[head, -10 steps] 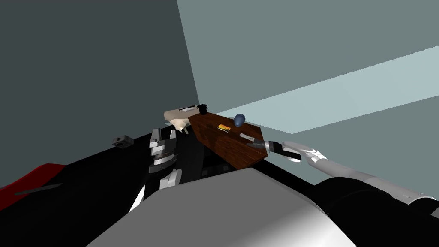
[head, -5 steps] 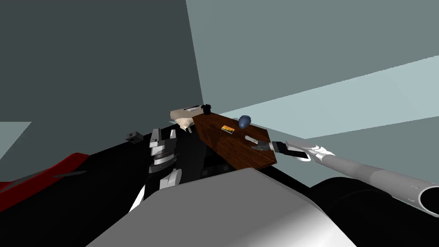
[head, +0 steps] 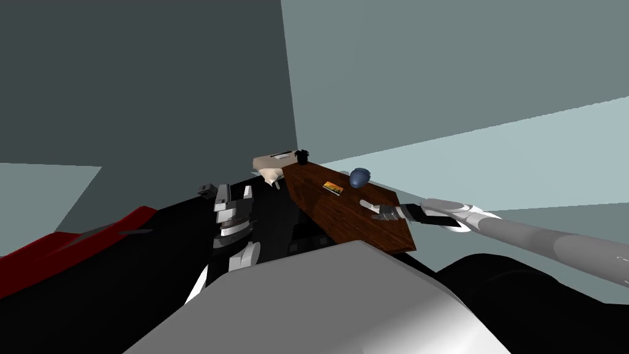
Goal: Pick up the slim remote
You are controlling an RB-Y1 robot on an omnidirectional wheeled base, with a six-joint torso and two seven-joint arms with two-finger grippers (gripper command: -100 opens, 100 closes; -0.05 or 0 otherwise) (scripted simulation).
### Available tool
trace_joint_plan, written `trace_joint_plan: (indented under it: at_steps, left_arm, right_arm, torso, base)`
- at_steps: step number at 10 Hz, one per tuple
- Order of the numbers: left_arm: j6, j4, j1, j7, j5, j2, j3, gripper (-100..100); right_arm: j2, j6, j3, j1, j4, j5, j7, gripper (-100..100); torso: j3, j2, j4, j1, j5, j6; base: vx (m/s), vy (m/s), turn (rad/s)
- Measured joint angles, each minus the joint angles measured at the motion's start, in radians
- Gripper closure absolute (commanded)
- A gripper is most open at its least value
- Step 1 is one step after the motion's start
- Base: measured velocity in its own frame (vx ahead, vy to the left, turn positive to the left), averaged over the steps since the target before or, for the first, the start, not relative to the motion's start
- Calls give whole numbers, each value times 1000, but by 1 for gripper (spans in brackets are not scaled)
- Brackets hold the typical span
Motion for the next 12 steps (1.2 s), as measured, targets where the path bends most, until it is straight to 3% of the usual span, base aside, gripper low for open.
trace_joint_plan:
  at_steps: [4,6,7,9,10,11,12]
  left_arm:
    - [0,0,0,0,0,0,0,0]
    - [0,0,0,0,0,0,0,0]
    - [0,0,0,0,0,0,0,0]
    - [0,0,0,0,0,0,0,0]
    - [0,0,0,0,0,0,0,0]
    - [0,0,0,0,0,0,0,0]
    - [0,0,0,0,0,0,0,0]
  right_arm:
    - [-100,11,75,35,78,18,29,-100]
    - [-115,6,99,34,107,23,36,-100]
    - [-131,10,105,56,113,13,45,-100]
    - [-126,-7,144,29,154,37,46,-100]
    - [-126,-9,146,29,157,37,47,0]
    - [-126,-9,146,29,156,37,47,-100]
    - [-108,2,152,30,157,43,51,-100]
  torso:
    - [0,-1,0,1,0,0]
    - [2,3,1,0,0,1]
    - [2,3,1,0,0,1]
    - [2,3,1,-1,0,1]
    - [2,4,1,-1,0,1]
    - [3,5,1,-1,0,1]
    - [3,5,1,-1,-1,1]
  base:
    - [80,21,143]
    - [39,7,90]
    - [34,-3,40]
    - [28,-4,58]
    - [0,0,0]
    - [24,2,110]
    - [36,-2,91]
